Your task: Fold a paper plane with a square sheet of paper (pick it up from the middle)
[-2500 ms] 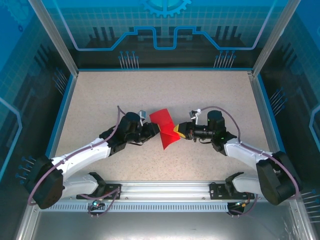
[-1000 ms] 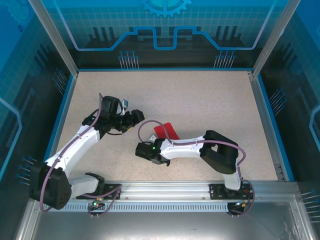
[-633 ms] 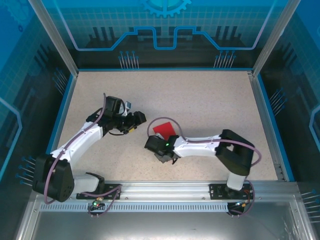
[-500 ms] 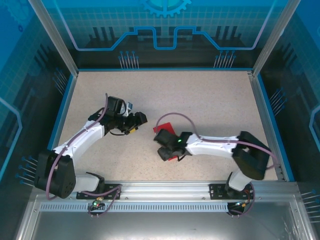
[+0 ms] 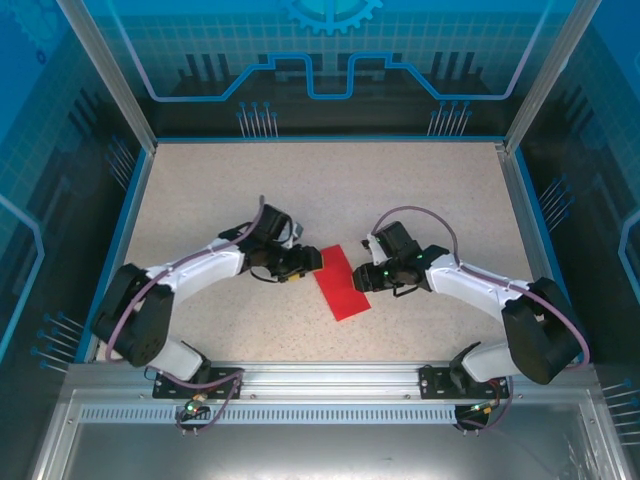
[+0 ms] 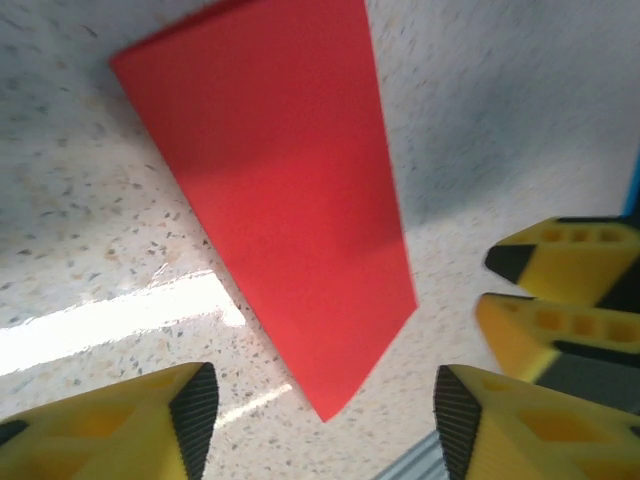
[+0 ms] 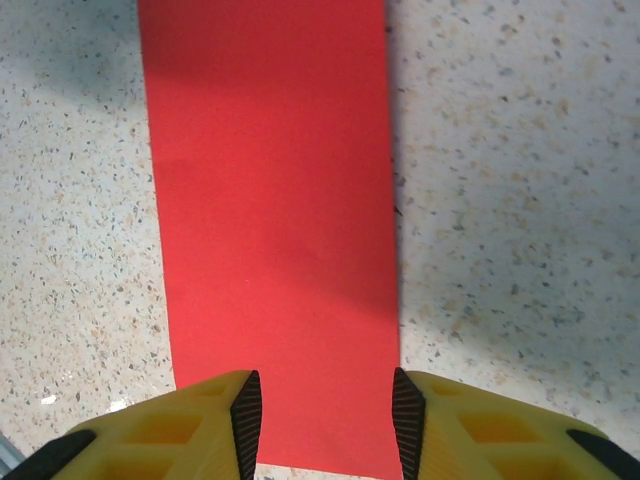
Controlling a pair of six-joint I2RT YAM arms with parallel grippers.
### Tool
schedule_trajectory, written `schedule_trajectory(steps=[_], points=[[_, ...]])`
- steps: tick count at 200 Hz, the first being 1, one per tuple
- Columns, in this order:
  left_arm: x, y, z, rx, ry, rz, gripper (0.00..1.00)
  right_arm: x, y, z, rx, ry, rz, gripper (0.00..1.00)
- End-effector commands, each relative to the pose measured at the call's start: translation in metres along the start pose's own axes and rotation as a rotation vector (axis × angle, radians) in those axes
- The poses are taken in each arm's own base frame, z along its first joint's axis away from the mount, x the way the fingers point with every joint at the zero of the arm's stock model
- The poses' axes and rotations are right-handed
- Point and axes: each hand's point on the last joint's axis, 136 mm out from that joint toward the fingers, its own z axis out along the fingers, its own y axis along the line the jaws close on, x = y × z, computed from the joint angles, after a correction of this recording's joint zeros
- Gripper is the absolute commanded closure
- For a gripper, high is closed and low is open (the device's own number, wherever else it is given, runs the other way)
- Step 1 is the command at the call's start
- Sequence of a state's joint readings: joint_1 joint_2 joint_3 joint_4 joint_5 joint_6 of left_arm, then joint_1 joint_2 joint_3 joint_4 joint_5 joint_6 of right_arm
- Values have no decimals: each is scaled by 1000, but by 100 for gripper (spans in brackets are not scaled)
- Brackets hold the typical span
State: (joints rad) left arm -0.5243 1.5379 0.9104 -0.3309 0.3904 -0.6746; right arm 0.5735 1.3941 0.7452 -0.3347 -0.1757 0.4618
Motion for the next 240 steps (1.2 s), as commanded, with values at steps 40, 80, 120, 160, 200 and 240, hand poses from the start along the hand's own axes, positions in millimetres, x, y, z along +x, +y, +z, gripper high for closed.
schedule_trajectory(steps=[40, 80, 120, 160, 200, 240], points=[[-7, 1, 38, -163, 21, 107, 65, 8, -8, 1, -80, 26, 62, 59], [0, 26, 48, -296, 56, 132, 72, 14, -10, 5, -96, 54, 95, 58], [6, 42, 60, -339, 91, 133, 74, 24, -9, 10, -120, 82, 139, 54], [7, 49, 64, -367, 112, 150, 74, 27, -13, 14, -104, 95, 155, 50], [7, 53, 68, -380, 122, 158, 74, 26, -11, 22, -131, 118, 167, 49], [10, 57, 70, -381, 125, 156, 74, 30, 1, 25, -212, 148, 188, 52]])
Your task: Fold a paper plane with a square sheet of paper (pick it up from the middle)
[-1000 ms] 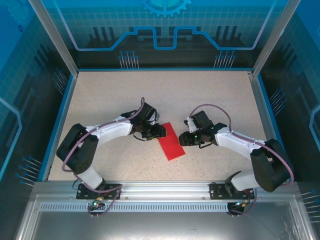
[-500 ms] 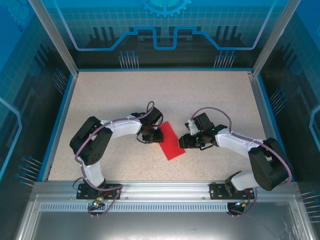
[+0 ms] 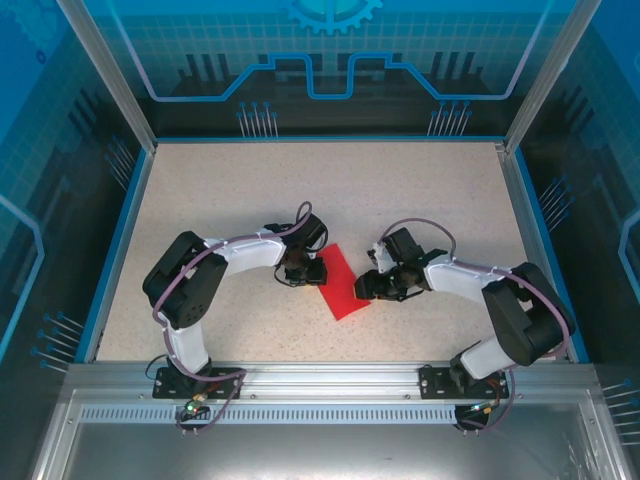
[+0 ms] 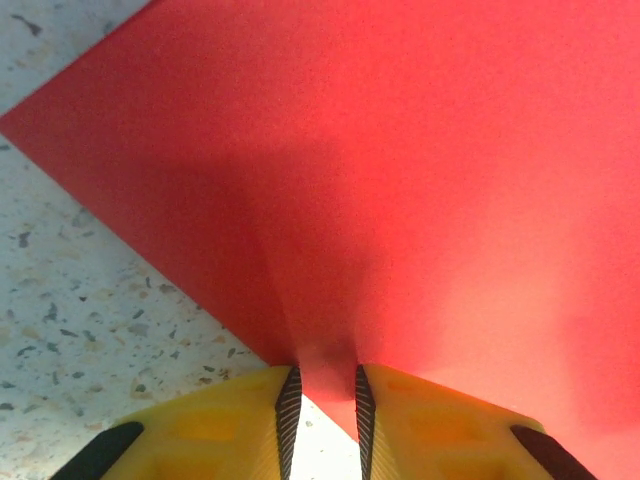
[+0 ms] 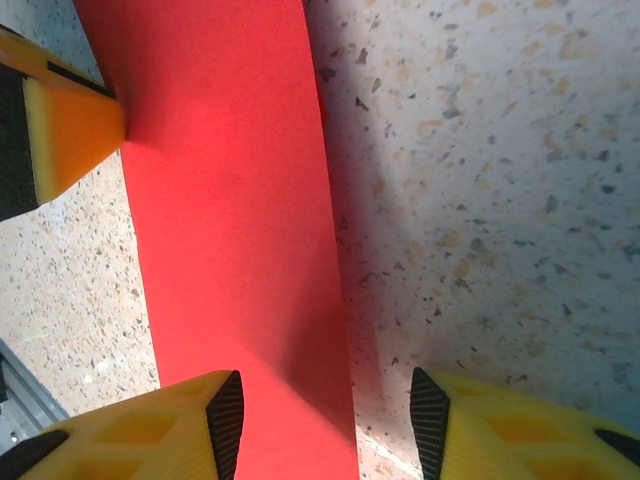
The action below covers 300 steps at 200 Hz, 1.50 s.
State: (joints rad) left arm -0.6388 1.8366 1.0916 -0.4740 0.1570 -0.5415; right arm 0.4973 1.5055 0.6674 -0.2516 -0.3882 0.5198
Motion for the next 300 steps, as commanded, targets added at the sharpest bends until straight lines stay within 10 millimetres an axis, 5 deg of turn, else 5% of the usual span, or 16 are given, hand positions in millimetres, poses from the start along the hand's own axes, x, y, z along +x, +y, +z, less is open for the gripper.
schedule_trajectory(steps=[1, 118, 174, 300], points=[[7, 13, 15, -55, 31, 17, 74, 0, 10, 0, -81, 12, 21, 52], [4, 10, 15, -47, 30, 34, 74, 4, 25, -27, -112, -15, 13, 81], [5, 11, 15, -52, 35, 35, 74, 5, 29, -34, -108, -20, -1, 86], [4, 7, 15, -40, 39, 36, 75, -16, 73, -16, -292, -5, 6, 94]])
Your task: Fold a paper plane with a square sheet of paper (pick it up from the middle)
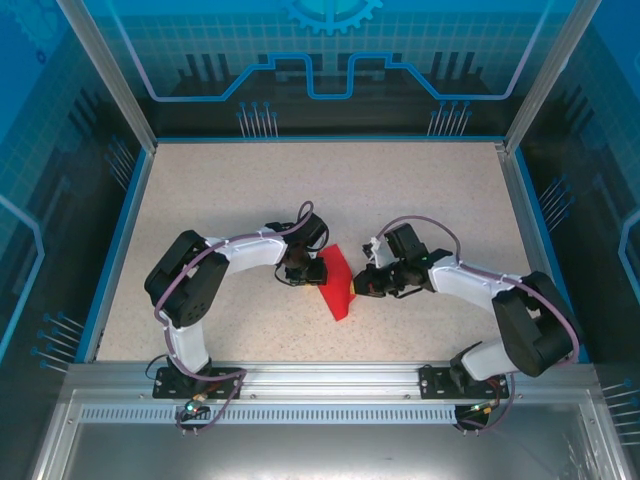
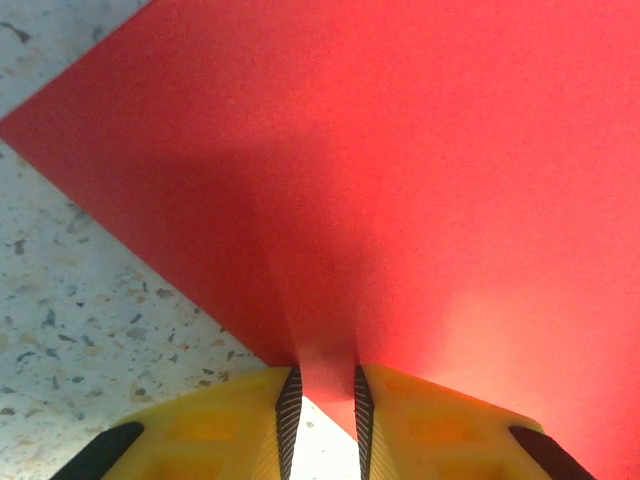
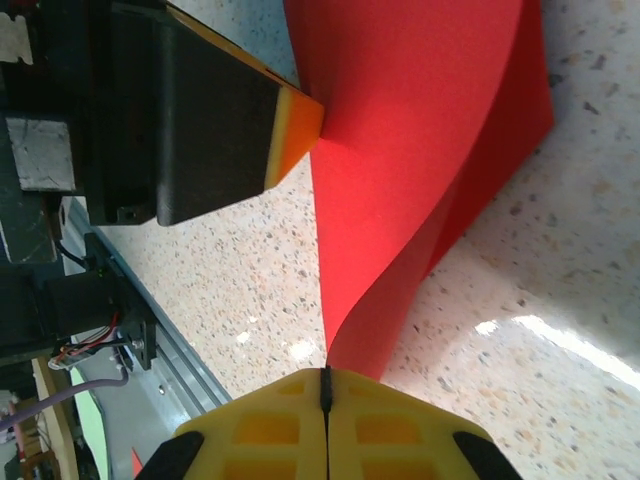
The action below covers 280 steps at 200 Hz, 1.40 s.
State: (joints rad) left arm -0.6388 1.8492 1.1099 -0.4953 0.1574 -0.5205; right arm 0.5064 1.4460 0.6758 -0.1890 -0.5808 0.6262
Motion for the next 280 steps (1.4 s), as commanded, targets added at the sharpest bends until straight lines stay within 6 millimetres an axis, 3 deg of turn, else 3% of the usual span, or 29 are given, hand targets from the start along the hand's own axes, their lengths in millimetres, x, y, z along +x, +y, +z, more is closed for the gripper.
schedule_trajectory(steps=[1, 51, 128, 218, 280], points=[[4, 7, 14, -31, 27, 18, 75, -11, 23, 6, -71, -4, -23, 94], [3, 4, 11, -17, 18, 23, 75, -16, 26, 31, -75, 26, -23, 94], [0, -7, -1, 29, -1, 24, 75, -24, 7, 57, -12, 42, 14, 94], [-2, -15, -14, 51, -16, 39, 74, -30, -11, 68, 59, 35, 56, 94], [-12, -1, -22, -11, -42, 50, 75, -29, -16, 71, 87, 36, 64, 94]])
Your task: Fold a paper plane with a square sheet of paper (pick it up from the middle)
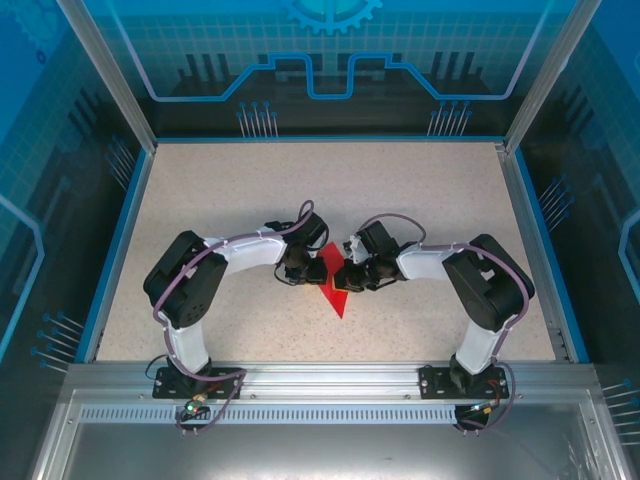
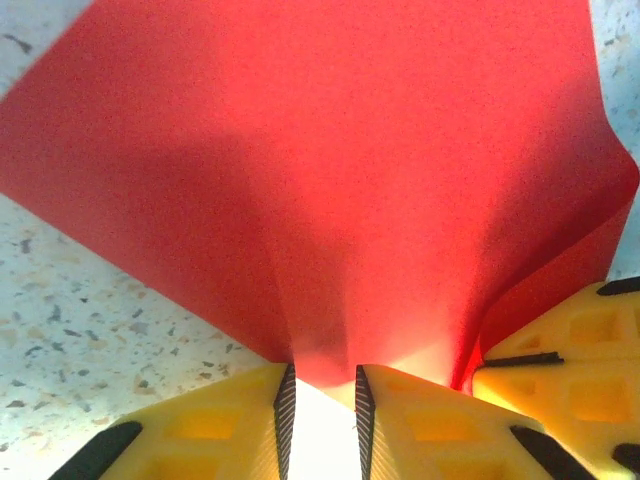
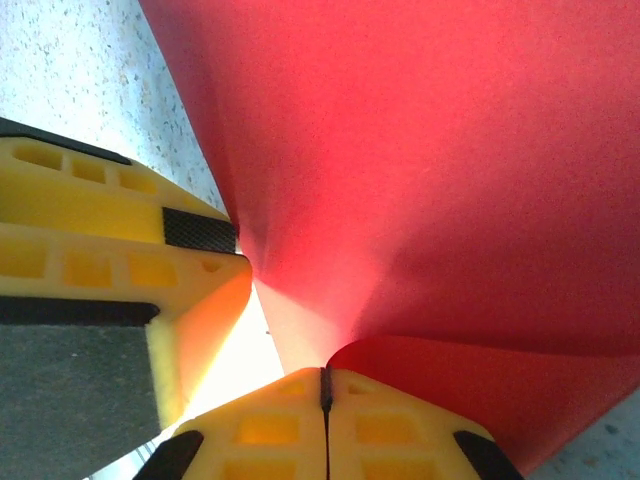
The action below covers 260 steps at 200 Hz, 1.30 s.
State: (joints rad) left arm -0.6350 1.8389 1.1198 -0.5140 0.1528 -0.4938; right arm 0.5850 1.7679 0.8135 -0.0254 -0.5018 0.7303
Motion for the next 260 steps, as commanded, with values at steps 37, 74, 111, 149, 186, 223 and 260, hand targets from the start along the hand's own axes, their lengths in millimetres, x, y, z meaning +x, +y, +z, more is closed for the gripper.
schedule_trajectory(steps=[37, 74, 111, 149, 186, 223, 260], points=[[-11, 1, -9, -8, -23, 25, 75, 0, -1, 9, 36, 11, -1, 94], [-9, 4, -2, -13, -6, 20, 75, -1, 0, 9, 38, 9, -3, 93], [-6, 6, 4, -12, 8, 16, 75, -1, -2, 12, 52, 12, -4, 93], [-4, 9, 6, -16, 14, 12, 76, -2, -1, 13, 60, 11, -9, 93], [-1, 10, 10, -17, 23, 9, 76, -2, -1, 15, 55, 10, 0, 93], [2, 14, 14, -27, 32, 5, 79, -4, 3, 14, 42, 2, -3, 93], [3, 16, 17, -30, 38, 2, 81, -7, 6, 15, 22, -8, -3, 92]])
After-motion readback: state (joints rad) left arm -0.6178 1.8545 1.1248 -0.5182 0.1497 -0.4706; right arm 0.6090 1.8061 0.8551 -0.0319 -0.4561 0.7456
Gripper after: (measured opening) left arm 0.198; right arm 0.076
